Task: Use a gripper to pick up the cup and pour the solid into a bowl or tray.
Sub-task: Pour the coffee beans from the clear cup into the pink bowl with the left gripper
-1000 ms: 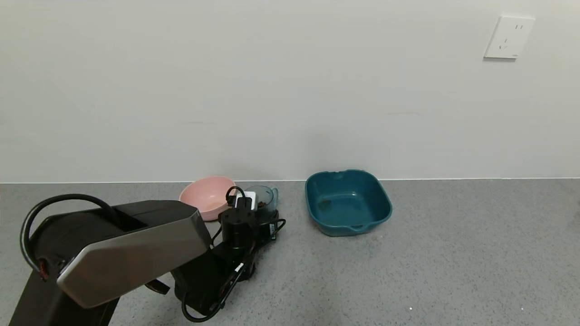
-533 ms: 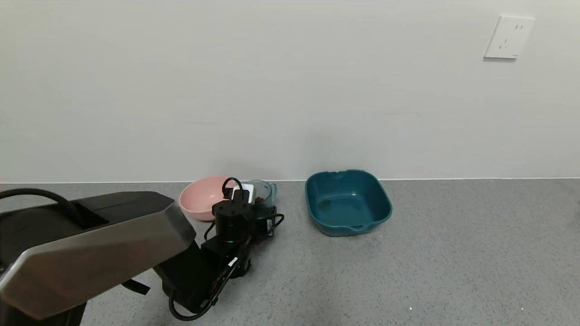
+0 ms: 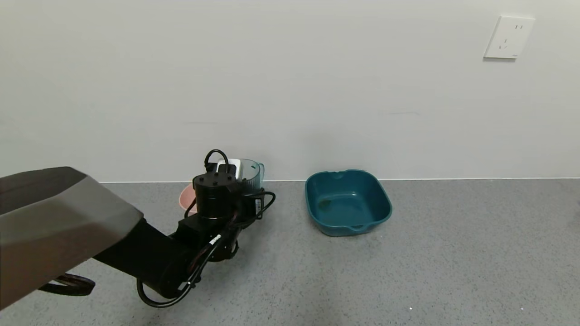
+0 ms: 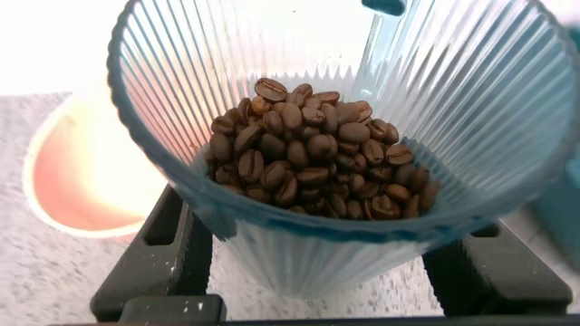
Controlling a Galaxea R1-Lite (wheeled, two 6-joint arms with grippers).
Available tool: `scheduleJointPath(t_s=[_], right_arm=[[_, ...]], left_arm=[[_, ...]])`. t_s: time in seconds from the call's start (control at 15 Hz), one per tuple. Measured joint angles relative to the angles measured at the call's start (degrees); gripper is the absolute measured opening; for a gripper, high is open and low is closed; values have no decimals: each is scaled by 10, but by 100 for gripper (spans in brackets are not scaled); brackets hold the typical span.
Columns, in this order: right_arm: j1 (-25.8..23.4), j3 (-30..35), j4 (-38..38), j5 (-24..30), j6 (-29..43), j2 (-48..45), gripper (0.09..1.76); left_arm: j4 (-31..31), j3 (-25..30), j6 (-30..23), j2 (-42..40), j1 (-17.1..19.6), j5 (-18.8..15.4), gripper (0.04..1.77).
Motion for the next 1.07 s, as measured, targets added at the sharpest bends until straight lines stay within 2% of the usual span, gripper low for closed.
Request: scheduleJointPath(t_s=[0.2, 0.4, 0.8, 1.07], right_arm=[[0, 0, 0, 0, 0, 0, 171], [0, 0, 0, 0, 0, 0, 171], [0, 0, 0, 0, 0, 0, 171], [0, 0, 0, 0, 0, 0, 171]], left_arm=[[-6, -1, 9, -26, 9, -7, 130], [-3, -4, 42, -47, 41, -7, 130], [16, 1, 75, -76, 138, -20, 130], [18, 5, 112, -77, 207, -42, 130]])
